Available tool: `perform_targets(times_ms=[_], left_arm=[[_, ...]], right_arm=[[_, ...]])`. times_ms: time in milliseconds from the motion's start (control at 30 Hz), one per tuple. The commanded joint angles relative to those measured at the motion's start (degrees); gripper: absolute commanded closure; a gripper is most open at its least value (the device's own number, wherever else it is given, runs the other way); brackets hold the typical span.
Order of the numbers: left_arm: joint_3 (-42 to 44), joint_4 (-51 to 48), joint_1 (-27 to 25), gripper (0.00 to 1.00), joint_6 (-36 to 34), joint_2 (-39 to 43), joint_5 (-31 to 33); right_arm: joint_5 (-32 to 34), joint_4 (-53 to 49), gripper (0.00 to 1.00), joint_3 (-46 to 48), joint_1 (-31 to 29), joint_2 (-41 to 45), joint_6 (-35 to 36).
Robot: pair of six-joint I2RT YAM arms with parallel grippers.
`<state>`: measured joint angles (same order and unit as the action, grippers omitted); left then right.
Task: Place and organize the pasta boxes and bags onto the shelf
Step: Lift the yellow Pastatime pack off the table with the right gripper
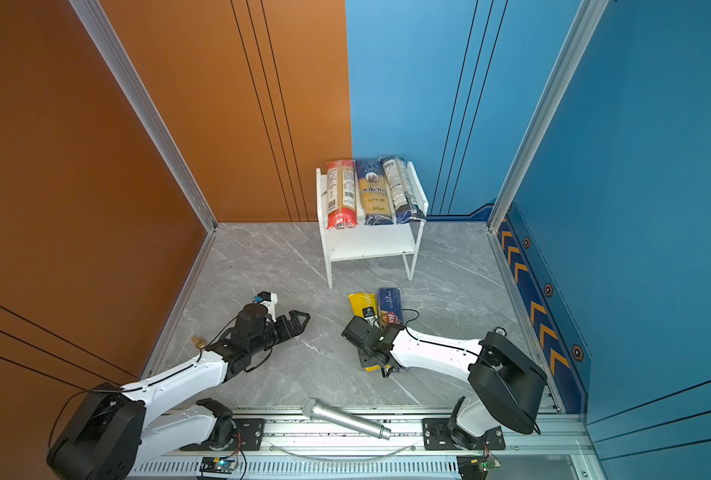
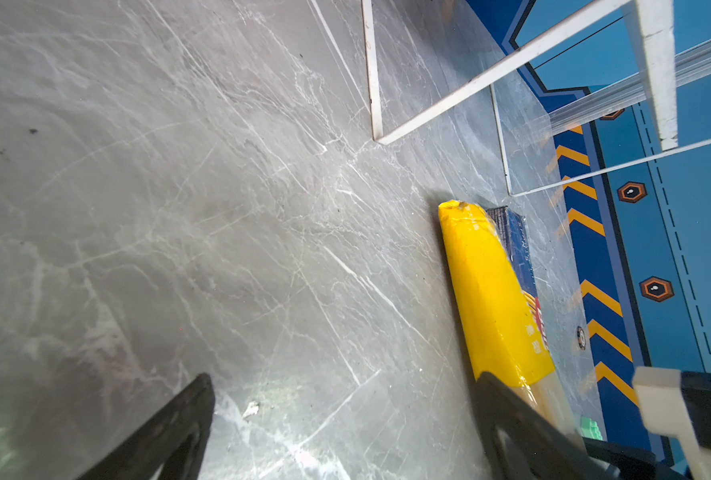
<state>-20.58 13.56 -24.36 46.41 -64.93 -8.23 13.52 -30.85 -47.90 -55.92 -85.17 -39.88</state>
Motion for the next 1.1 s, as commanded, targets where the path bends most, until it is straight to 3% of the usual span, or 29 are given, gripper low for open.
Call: perform_targets(times_ms=[0,1067], left_arm=[[0.9,0.7,0.6,0.02,0.3,1.0,-1.1],[1.7,1.0,0.6,0.02,0.3,1.5,-1.0]], right_arm=[[3.2,1.0,1.0,-0.1,0.2,3.4,-0.9],[5.2,-2.2,1.0,-2.9,0.3,11.0,0.9]])
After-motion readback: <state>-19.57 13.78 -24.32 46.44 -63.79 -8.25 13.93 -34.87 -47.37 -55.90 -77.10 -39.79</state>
